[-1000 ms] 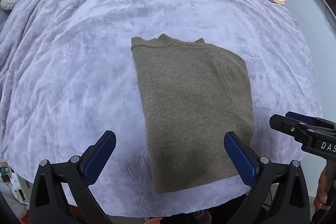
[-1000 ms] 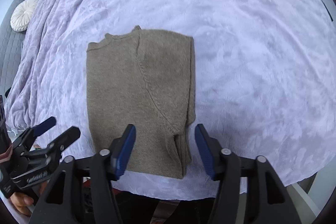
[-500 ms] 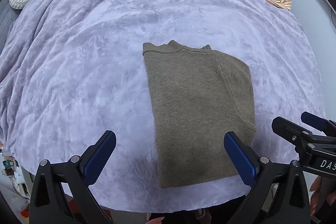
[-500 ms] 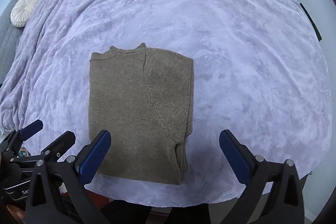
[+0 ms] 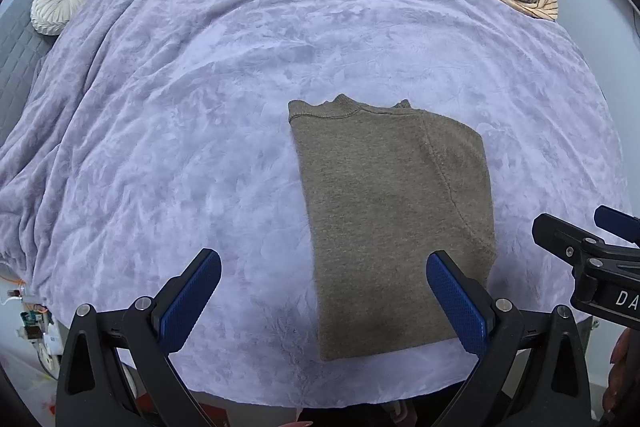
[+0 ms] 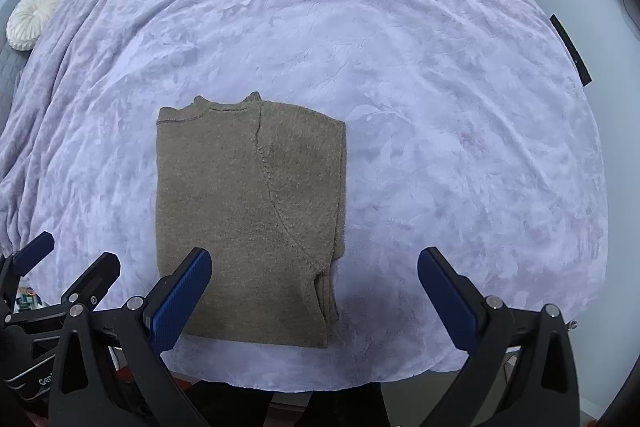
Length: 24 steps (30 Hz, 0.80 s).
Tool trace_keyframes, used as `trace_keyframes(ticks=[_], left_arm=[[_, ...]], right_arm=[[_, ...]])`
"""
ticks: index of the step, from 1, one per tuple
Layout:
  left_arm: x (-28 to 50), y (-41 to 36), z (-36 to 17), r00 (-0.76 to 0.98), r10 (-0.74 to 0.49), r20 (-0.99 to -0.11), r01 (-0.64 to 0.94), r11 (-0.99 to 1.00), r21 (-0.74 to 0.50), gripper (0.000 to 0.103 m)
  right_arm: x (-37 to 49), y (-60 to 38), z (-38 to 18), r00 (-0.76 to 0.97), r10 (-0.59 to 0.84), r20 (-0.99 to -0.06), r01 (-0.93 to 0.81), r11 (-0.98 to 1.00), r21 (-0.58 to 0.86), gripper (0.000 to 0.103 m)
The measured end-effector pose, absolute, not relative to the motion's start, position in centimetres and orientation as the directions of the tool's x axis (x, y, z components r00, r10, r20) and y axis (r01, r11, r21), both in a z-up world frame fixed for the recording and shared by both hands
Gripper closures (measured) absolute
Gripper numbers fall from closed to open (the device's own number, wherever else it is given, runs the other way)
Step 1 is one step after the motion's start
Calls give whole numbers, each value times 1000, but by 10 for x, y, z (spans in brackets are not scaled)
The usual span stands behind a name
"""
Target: Fold small clothes
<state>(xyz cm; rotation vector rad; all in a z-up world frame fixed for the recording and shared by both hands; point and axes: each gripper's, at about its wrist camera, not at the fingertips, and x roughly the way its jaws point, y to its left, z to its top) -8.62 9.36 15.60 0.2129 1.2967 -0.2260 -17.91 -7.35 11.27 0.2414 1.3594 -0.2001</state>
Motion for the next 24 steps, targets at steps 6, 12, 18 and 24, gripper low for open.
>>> trace_keyframes(ticks=[6,12,18,24], left_arm=[[-84,98,157,254,-43,-966,267,963,27,0],[-83,100,157,259,-36,-965,258,966,33,0],[-81,99,157,267,-19,-964,258,965,52,0],[-81,98,156,263,-18,-965,255,966,52,0]], right_arm=[[-177,-69,117,207,-19,-978,266,963,37,0],[-177,-67,119,213,-28,-977,268,963,31,0],[-175,-69,118,210,-34,-977,265,964,24,1],[-175,-68,118,212,-37,-977,267,964,22,1]])
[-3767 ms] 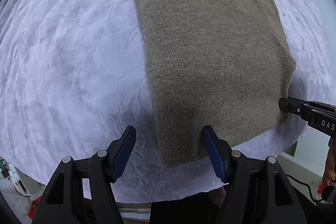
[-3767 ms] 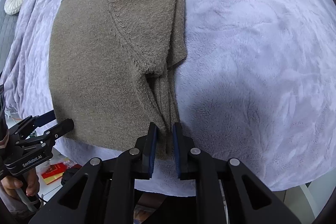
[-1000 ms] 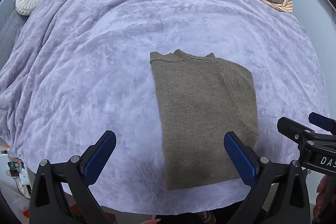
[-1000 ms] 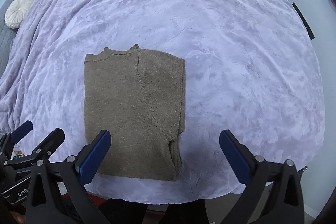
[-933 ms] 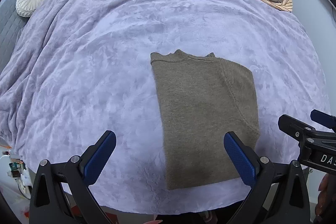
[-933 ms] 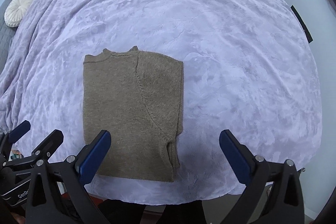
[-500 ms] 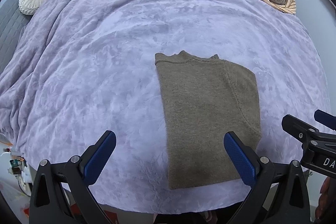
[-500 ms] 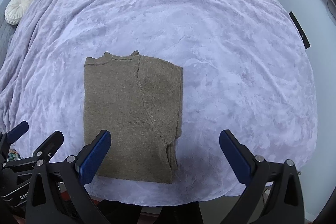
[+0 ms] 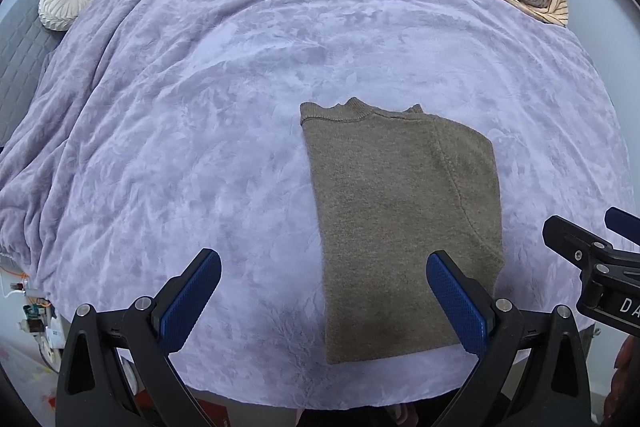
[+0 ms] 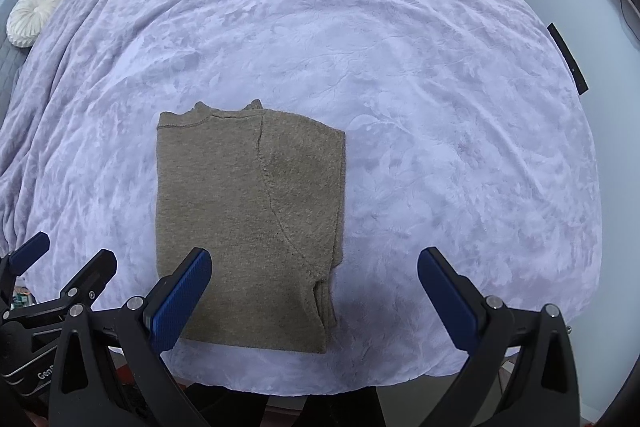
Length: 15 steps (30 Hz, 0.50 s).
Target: Fold small clothes
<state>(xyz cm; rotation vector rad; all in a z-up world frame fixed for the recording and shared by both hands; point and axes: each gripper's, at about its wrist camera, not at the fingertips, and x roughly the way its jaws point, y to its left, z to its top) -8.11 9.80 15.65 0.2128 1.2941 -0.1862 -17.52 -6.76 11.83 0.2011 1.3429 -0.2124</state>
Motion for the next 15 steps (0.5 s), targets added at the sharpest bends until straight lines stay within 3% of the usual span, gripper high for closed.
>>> trace_keyframes(ticks=[15], left_arm=[[-83,98,155,282,2,-959,264,961,79,0]], right_arm=[[-173,-74,117,215,-46,-975,266,964,14,1]])
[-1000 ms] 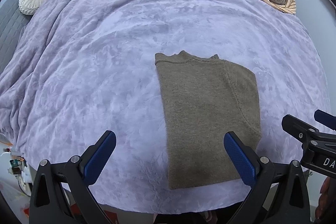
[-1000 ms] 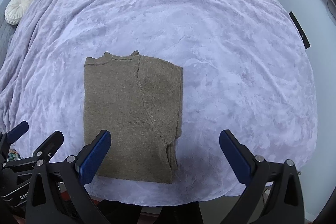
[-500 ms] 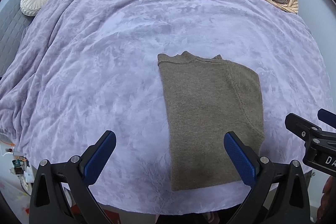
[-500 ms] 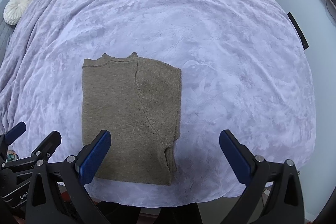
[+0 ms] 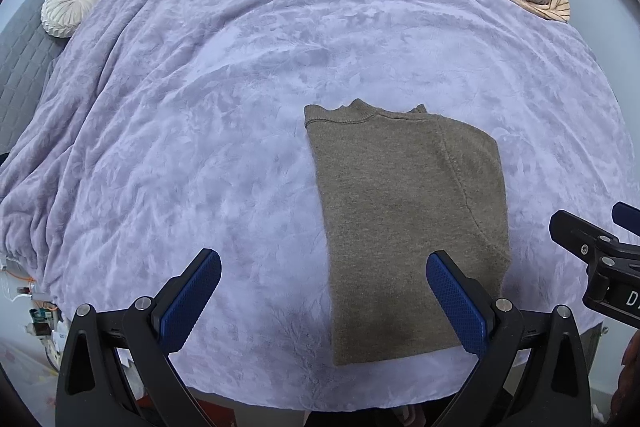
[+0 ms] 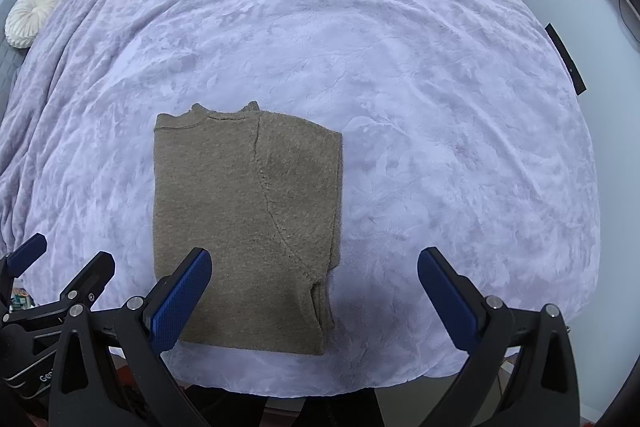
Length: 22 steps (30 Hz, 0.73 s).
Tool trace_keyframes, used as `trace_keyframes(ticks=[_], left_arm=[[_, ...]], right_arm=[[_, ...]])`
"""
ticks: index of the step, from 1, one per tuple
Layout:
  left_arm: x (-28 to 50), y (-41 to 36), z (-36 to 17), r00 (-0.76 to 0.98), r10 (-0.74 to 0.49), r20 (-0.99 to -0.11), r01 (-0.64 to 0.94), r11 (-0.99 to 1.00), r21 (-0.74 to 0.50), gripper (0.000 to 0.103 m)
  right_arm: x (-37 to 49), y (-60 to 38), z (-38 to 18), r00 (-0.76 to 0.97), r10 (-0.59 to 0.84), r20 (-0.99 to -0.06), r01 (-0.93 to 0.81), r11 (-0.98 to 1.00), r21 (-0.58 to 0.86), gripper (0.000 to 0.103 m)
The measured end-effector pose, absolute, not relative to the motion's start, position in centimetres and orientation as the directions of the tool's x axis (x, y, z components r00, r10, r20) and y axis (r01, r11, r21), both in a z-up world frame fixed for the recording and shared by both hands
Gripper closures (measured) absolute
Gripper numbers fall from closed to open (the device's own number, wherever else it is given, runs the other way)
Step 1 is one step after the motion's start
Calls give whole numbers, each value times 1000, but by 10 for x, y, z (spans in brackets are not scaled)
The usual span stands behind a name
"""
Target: Fold small clothes
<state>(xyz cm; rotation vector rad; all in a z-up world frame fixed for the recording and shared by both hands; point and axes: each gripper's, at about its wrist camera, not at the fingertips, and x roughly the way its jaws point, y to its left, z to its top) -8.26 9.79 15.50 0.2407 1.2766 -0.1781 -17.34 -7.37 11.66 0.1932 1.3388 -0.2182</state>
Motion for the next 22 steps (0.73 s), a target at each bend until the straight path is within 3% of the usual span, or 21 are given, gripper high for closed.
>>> trace_keyframes(ticks=[22], left_arm=[[-82,105,157,283,-45,-958,274,961,35,0]], right_arm=[[-177,-68,117,210,-49,-976,269,963,9,0]])
